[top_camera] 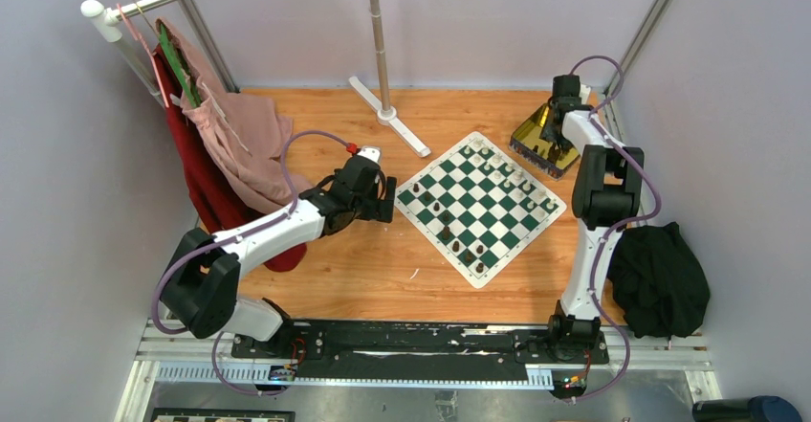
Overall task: Set up the chess pieces on the board
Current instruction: Pick up the chess piece from the storage box.
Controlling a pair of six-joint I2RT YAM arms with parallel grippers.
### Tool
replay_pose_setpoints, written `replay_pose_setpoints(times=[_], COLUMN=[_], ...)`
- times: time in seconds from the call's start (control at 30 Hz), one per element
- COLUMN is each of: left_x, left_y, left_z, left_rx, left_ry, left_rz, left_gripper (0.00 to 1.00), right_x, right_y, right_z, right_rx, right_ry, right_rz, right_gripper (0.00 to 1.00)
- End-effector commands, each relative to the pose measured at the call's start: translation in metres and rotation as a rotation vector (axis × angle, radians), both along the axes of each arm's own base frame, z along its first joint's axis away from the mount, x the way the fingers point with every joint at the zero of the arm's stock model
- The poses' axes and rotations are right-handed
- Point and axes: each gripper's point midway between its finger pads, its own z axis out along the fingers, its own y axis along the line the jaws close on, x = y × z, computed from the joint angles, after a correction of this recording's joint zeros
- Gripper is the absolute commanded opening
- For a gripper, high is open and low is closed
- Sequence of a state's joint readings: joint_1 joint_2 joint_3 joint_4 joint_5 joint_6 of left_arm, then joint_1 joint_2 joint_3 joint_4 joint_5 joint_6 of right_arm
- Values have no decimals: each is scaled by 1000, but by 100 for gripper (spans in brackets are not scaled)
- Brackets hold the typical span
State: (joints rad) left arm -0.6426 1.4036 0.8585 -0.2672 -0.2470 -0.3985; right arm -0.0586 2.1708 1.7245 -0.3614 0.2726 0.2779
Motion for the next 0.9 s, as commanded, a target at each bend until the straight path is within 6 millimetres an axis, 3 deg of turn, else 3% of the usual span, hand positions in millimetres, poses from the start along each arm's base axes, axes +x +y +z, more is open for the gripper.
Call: replay_pose_setpoints(times=[0.0,0.47,0.7,0.87], left_x=[8,6,6,6], left_y=[-4,-4,-5,-4], left_z=[8,7,5,5], left_rx=[-21,-38,-41,-40], left_ry=[-17,-10,-6,-6], left_rz=[18,38,39,40], left_gripper=[100,100,100,100], right_x=[5,6,7,9], right_y=[-6,-3,-6,-7], right_z=[-9,-18,-18,-14], right_rx=[23,42,43,41], right_ry=[7,18,14,6], right_rz=[-10,3,0,-2], right_gripper=[46,35,12,2])
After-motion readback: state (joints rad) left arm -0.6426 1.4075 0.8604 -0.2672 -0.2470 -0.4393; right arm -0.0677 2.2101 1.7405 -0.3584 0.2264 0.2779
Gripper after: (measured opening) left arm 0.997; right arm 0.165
